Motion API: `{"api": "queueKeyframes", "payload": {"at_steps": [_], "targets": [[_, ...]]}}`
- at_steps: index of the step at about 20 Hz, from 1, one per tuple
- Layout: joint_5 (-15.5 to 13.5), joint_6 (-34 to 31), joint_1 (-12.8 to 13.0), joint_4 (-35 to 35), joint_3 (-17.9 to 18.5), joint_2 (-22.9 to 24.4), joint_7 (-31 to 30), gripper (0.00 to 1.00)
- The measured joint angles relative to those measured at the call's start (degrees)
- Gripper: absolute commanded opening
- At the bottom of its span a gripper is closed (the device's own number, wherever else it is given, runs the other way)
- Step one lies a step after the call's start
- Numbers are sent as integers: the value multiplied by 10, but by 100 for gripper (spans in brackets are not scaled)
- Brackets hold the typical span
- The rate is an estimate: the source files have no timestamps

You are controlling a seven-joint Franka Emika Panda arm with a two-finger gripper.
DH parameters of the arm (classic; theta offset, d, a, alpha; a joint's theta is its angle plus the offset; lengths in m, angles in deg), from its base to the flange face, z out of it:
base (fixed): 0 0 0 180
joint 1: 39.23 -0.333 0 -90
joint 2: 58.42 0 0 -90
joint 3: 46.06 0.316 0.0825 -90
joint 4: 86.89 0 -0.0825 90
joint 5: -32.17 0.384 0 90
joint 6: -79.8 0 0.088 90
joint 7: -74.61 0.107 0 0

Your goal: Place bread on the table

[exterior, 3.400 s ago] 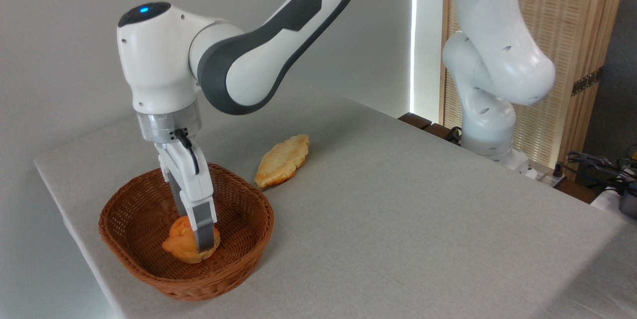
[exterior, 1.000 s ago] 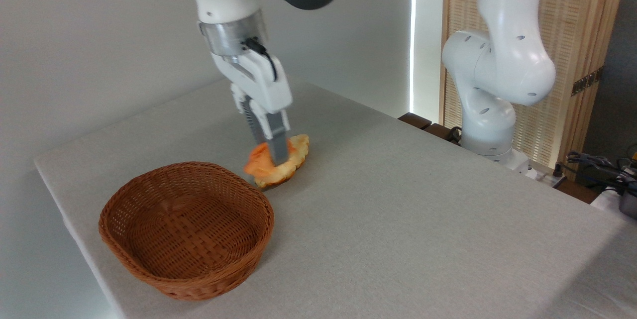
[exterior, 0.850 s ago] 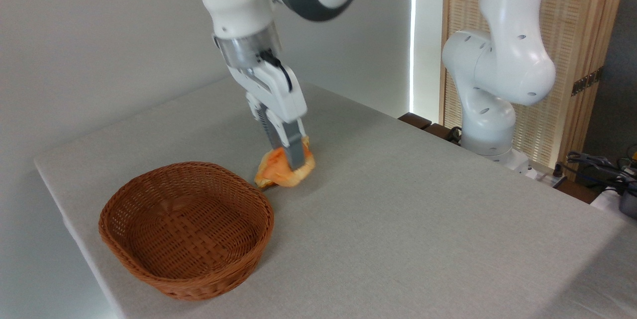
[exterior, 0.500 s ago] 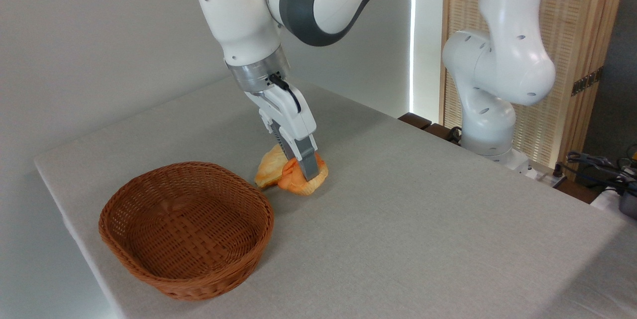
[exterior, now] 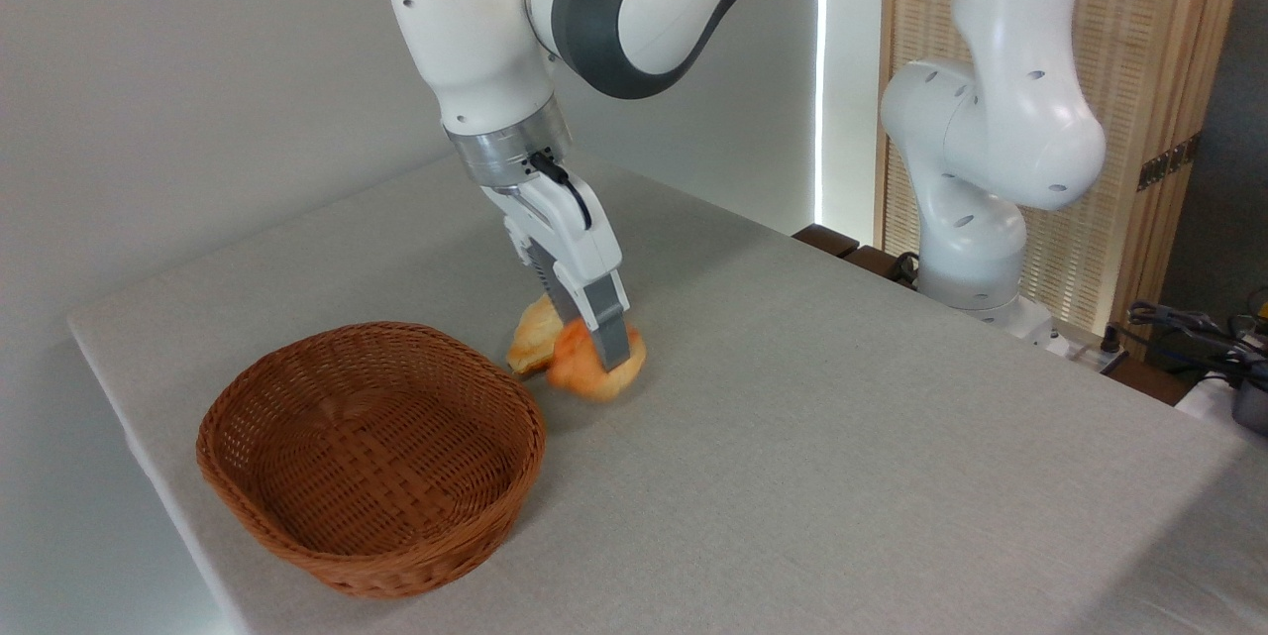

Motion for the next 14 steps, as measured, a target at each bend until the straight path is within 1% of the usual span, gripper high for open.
{"api": "queueKeyframes", "payload": {"at_steps": [2, 8, 11, 14], "targets": [[0, 12, 0, -2, 0, 0, 0, 100], [0, 19, 0, -20, 0, 0, 0, 100], [-5, 20, 0, -64, 0, 3, -1, 100], [-24, 11, 0, -116, 1, 9, -4, 100]]}}
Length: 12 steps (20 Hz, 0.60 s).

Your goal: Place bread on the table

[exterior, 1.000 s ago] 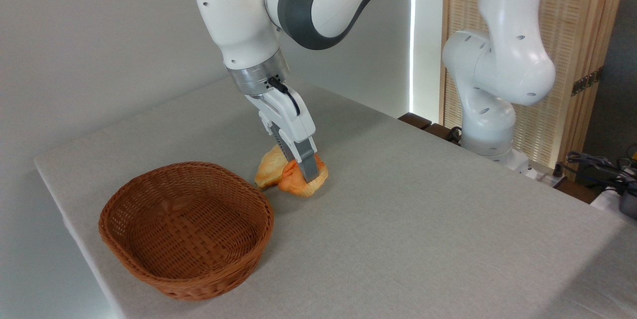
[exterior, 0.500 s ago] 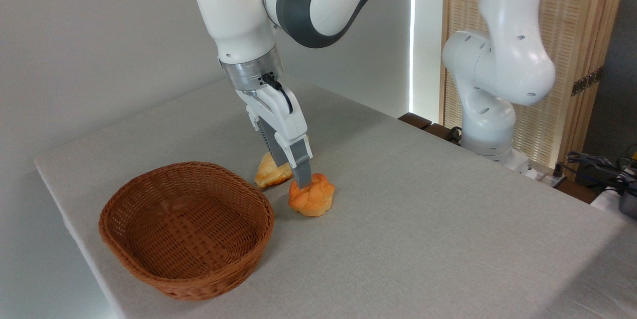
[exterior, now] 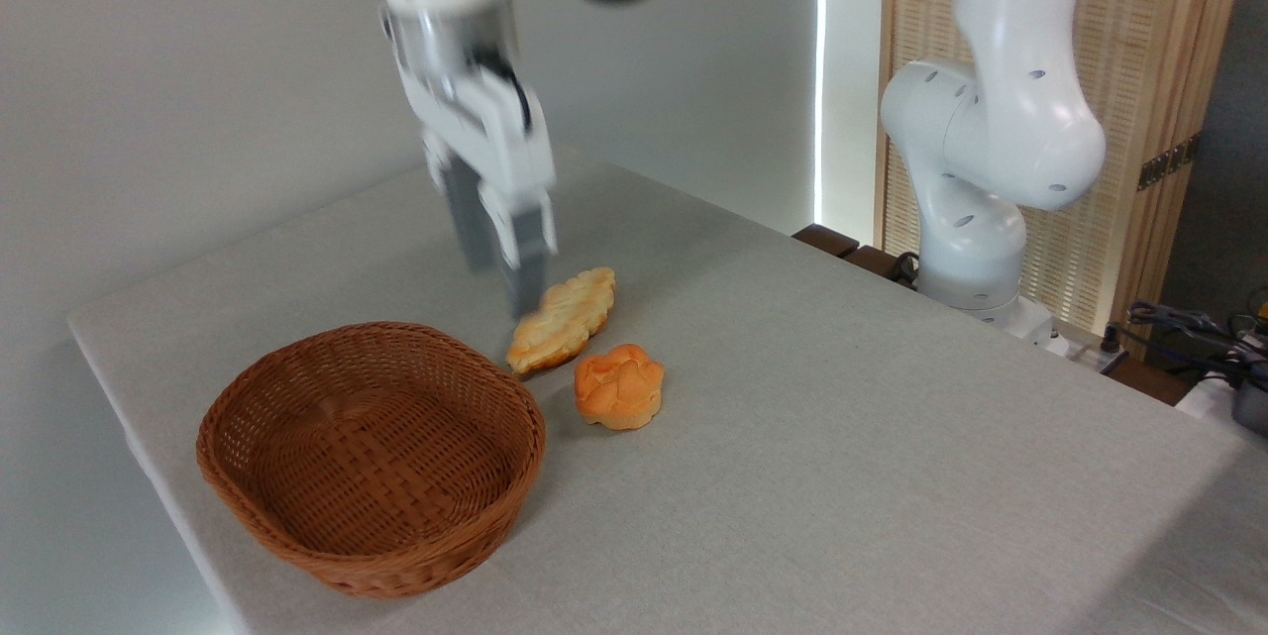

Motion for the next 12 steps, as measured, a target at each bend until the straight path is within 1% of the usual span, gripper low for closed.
{"api": "queueKeyframes", "payload": {"at_steps": [1, 4, 6, 8, 9, 12], "targets": [[-7, -15, 0, -25, 1, 3, -3, 100], [-10, -60, -2, -78, 3, 9, -6, 100], [-10, -75, -2, -95, 3, 9, -10, 100], [-10, -78, -2, -99, 2, 8, -28, 100], [-10, -78, -2, -99, 1, 6, -46, 100], [-10, -78, 0, -99, -1, -1, -67, 100]]}}
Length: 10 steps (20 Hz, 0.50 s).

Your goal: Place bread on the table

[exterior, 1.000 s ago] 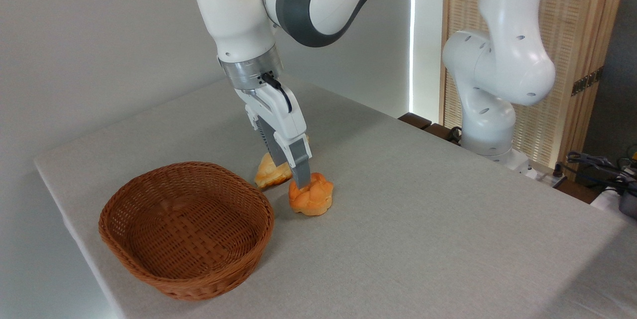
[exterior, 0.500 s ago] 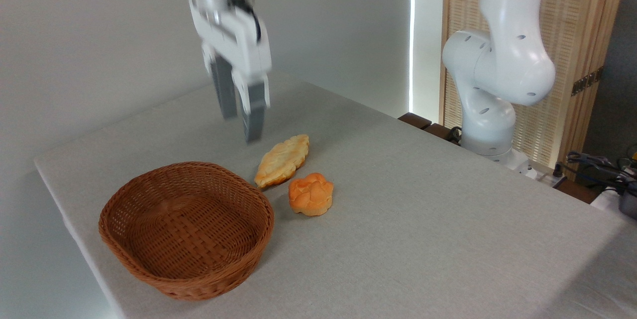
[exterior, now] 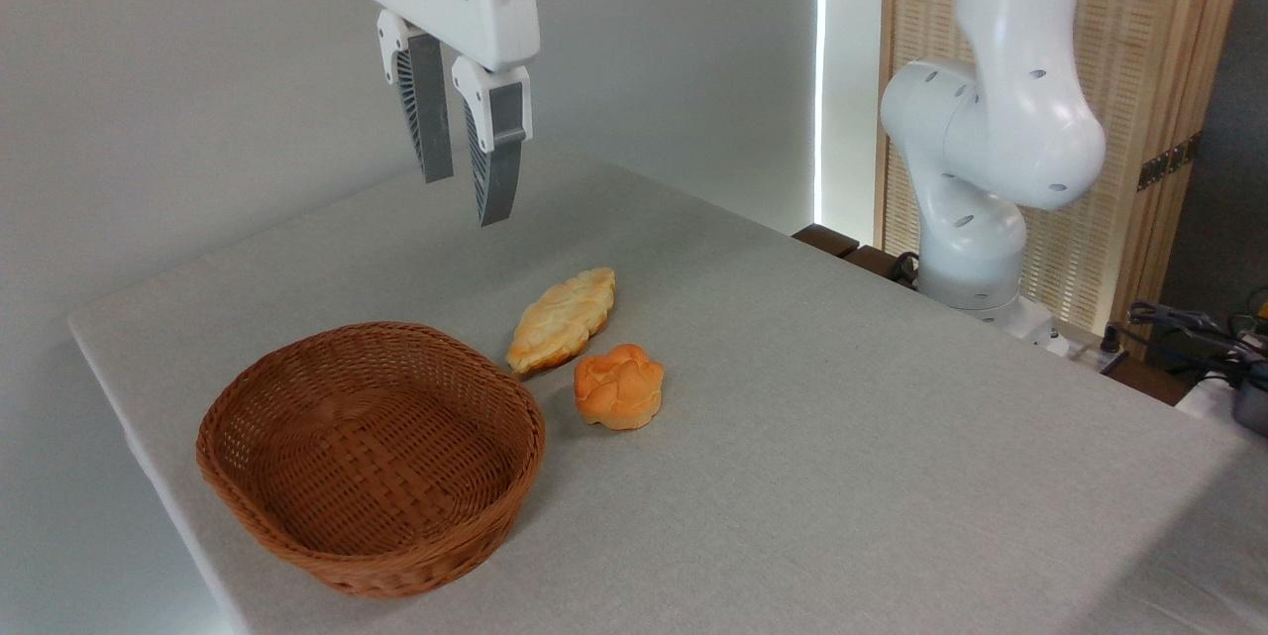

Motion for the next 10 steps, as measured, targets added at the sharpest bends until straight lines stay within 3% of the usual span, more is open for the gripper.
{"api": "queueKeyframes", "payload": {"at_steps": [10], "targets": [[0, 1, -3, -2, 4, -10, 3, 100]]}}
